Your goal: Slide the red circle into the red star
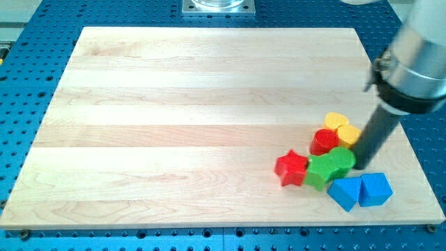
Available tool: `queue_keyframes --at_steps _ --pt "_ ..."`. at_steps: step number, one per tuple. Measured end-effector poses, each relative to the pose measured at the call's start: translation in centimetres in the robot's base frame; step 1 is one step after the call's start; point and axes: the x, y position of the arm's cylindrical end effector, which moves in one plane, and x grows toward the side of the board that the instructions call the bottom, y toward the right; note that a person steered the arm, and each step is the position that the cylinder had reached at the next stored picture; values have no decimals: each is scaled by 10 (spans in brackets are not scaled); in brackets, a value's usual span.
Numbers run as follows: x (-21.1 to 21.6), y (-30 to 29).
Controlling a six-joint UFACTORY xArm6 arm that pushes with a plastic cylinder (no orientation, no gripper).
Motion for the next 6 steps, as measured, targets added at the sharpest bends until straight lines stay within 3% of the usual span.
queue_keyframes --at_steps 2,3,4,5,6 --pt "-66 -17" --pt "-54 -24" --pt "-38 6" --pt "-34 -44" --pt "-56 -134"
